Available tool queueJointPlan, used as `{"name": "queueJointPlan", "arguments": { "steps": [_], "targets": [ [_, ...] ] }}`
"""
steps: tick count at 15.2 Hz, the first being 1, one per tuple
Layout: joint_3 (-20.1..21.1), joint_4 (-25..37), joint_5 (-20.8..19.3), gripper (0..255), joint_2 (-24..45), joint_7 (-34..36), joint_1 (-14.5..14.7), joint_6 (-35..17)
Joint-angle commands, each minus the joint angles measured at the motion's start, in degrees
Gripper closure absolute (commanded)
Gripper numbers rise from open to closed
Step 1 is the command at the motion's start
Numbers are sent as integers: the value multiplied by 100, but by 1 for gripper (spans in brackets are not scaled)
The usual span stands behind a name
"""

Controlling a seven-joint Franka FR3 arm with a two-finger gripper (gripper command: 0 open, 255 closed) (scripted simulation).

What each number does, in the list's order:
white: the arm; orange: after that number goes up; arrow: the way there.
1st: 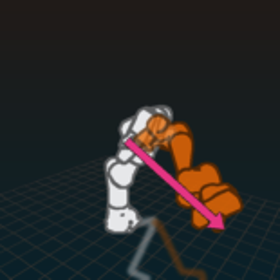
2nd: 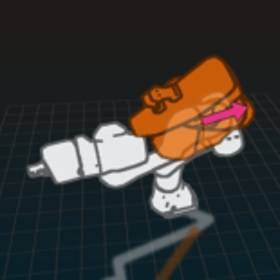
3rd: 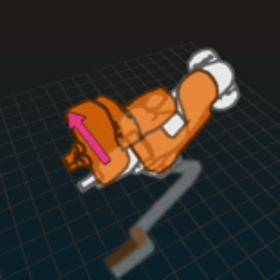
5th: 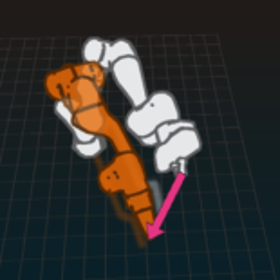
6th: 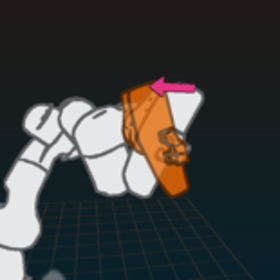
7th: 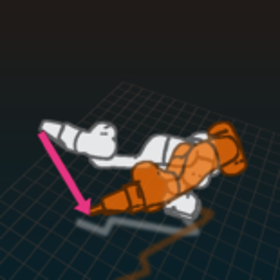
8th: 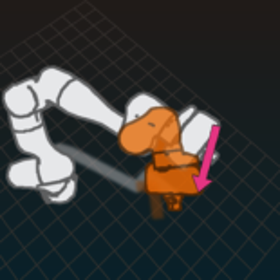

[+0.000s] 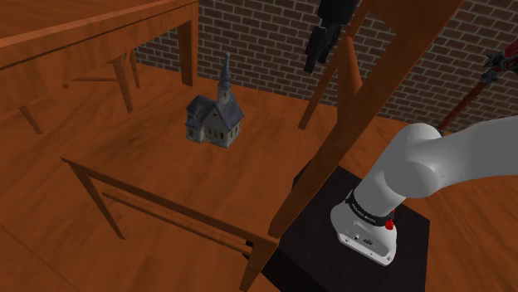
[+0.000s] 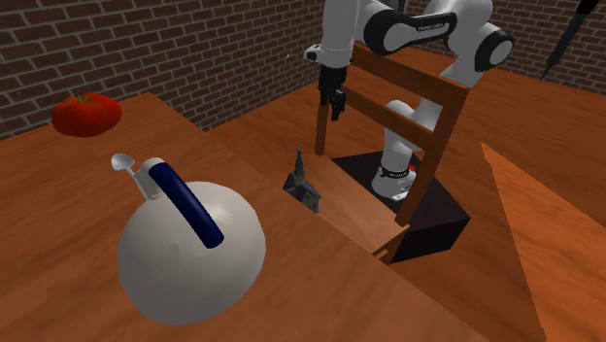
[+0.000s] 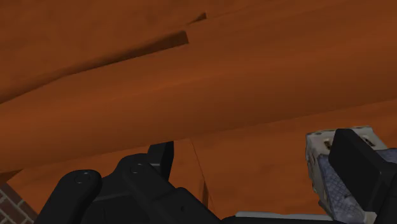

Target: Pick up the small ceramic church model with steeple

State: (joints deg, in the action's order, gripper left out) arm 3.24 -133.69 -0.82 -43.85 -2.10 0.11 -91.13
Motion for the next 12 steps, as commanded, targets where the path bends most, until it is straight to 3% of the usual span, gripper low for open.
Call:
{"name": "queueJointPlan", "arguments": {
  "steps": [1,12],
  "targets": [
    [0,0,0,0,0,0,0,0],
    [1165,2560,773,0,2601,2541,-121,974]
  ]
}}
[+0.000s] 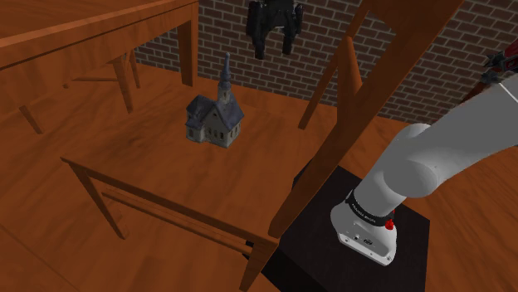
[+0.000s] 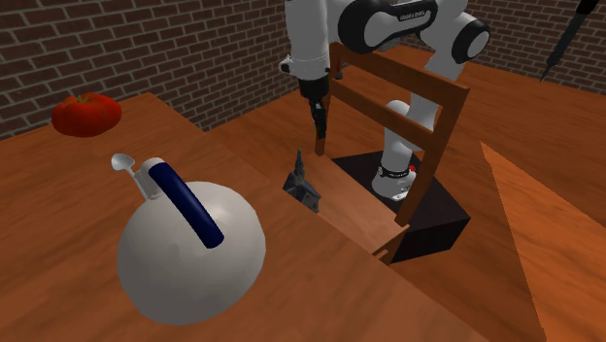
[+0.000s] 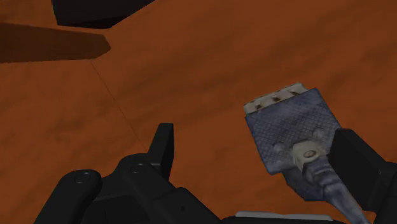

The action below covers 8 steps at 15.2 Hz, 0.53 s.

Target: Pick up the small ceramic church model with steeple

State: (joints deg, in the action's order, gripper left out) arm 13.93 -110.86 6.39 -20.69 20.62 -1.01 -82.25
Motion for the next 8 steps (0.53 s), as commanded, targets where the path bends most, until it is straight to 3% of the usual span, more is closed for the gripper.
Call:
{"name": "queueJointPlan", "arguments": {
  "steps": [1,6,8],
  "targets": [
    [176,563,87,0,557,508,-12,183],
    [491,2177,179,0,2020,1728,72,710],
    [511,2318,187,0,2209,1878,104,709]
  ]
}}
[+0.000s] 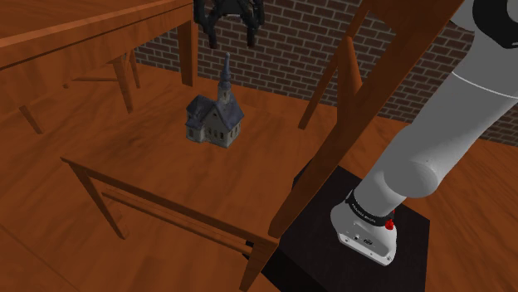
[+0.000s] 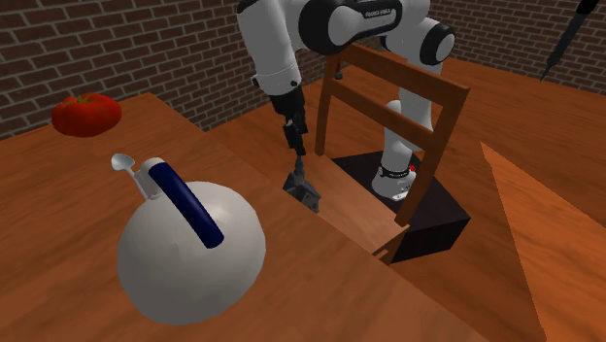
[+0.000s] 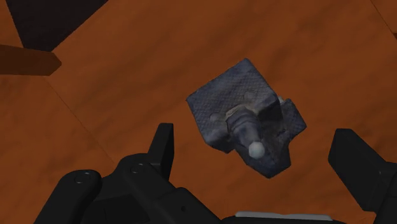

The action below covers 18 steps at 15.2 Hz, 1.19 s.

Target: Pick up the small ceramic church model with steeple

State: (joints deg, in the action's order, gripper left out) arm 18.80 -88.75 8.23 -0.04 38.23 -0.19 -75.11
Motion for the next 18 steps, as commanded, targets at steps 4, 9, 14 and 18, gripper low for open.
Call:
{"name": "queueJointPlan", "arguments": {
  "steps": [4,9,14,18],
  "targets": [
    [16,-306,16,0,57,54,16,-331],
    [14,-542,24,255,16,20,14,-526],
    [14,-539,23,255,18,20,14,-524],
    [13,-554,23,255,15,17,14,-536]
  ]
}}
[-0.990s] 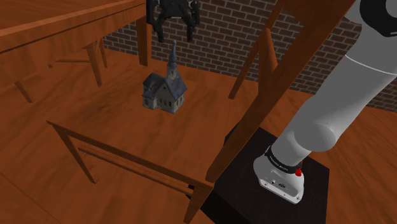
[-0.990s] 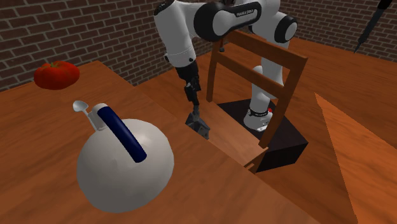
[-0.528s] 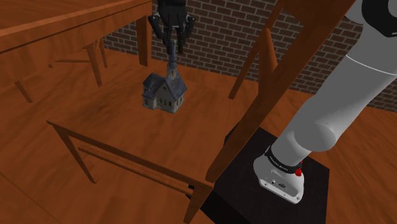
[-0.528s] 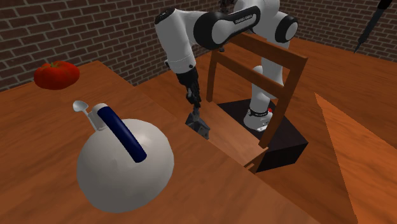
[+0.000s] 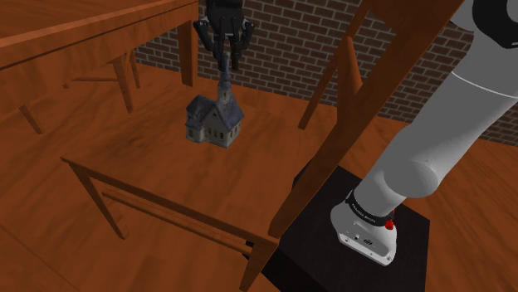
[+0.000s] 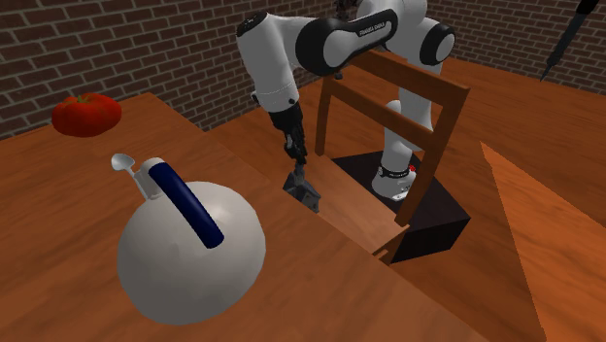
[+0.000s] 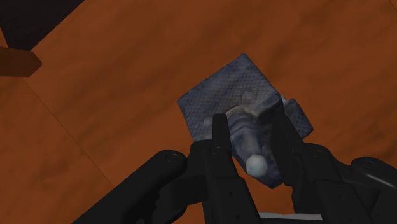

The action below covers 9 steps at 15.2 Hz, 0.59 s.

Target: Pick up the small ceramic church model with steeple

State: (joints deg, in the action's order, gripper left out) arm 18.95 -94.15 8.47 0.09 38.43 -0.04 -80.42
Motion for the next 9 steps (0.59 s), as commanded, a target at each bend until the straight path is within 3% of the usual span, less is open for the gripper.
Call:
{"name": "queueJointPlan", "arguments": {
  "steps": [1,9],
  "targets": [
    [-1,80,-4,255,17,11,-1,74],
    [14,917,-32,255,198,140,15,728]
  ]
}}
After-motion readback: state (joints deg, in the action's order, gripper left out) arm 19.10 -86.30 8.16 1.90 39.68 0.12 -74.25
